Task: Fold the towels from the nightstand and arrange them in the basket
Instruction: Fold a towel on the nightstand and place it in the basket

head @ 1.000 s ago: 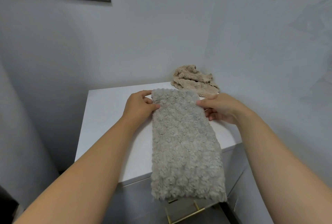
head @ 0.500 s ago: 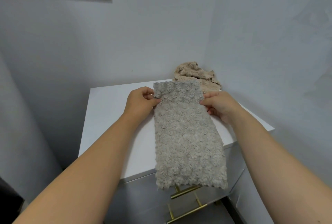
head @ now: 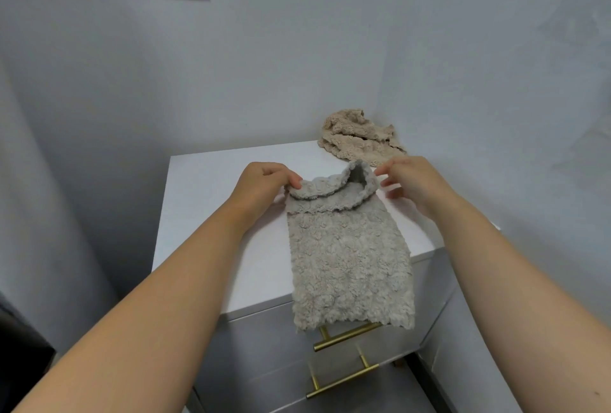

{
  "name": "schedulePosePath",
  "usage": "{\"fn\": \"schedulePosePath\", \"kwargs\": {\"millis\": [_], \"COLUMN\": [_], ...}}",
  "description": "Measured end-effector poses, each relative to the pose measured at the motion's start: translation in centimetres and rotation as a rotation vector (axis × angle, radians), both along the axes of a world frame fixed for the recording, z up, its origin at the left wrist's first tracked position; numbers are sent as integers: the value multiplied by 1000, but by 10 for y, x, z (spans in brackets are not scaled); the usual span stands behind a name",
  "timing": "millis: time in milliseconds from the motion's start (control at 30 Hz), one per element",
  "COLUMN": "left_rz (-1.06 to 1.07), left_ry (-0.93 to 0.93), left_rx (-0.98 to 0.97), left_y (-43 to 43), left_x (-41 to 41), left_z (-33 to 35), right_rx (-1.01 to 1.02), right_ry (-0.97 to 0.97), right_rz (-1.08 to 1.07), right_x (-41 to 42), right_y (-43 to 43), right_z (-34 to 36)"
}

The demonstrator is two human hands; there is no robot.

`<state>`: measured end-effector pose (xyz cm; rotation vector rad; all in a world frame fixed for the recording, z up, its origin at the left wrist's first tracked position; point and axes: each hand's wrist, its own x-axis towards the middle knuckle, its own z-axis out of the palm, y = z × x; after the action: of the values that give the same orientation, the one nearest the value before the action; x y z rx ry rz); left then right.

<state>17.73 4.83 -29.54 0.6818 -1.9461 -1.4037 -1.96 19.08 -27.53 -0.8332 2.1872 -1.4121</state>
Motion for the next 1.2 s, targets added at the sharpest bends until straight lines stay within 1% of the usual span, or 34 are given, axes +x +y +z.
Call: {"fn": "schedulePosePath", "kwargs": {"millis": [100, 167, 233, 333, 467, 567, 667, 767, 833, 900, 1033, 1133, 1200], "left_rz": [-14, -4, 6, 26, -5, 51, 105, 4, -71, -88, 16, 78, 50], "left_ry": [-44, -80, -127, -183, -246, -180, -163, -181, -257, -288, -319, -327, -335], "left_rx": [-85, -127, -190, -341, -537, -678, -842, -1068, -1138, -1104, -818, -674, -576], "left_y": [3, 3, 3, 5, 10, 11, 12, 16, 18, 18, 26, 24, 22], "left_x": [-1, -3, -6, -8, -6, -6, -1, 5, 10, 13, 8, 5, 6], "left_z": [-2, -5, -8, -8, -6, -8, -7, -9, -13, -16, -14, -13, -11], "right_rx": [-69, -87, -35, 107, 178, 163, 143, 237, 340, 362, 290, 292, 360], "right_ry": [106, 156, 203, 345, 443, 511, 558, 653, 667, 592, 415, 414, 430], "right_rz": [52, 130, 227, 304, 311, 289, 246, 263, 302, 317, 266, 285, 291], "right_x": [5, 8, 11, 10, 13, 16, 20, 25, 26, 26, 25, 25, 25], "right_y": [2, 1, -1, -2, 1, 3, 9, 15, 17, 21, 25, 24, 24], "right_z": [8, 11, 11, 11, 12, 13, 19, 20, 13, 6, 10, 10, 9]}}
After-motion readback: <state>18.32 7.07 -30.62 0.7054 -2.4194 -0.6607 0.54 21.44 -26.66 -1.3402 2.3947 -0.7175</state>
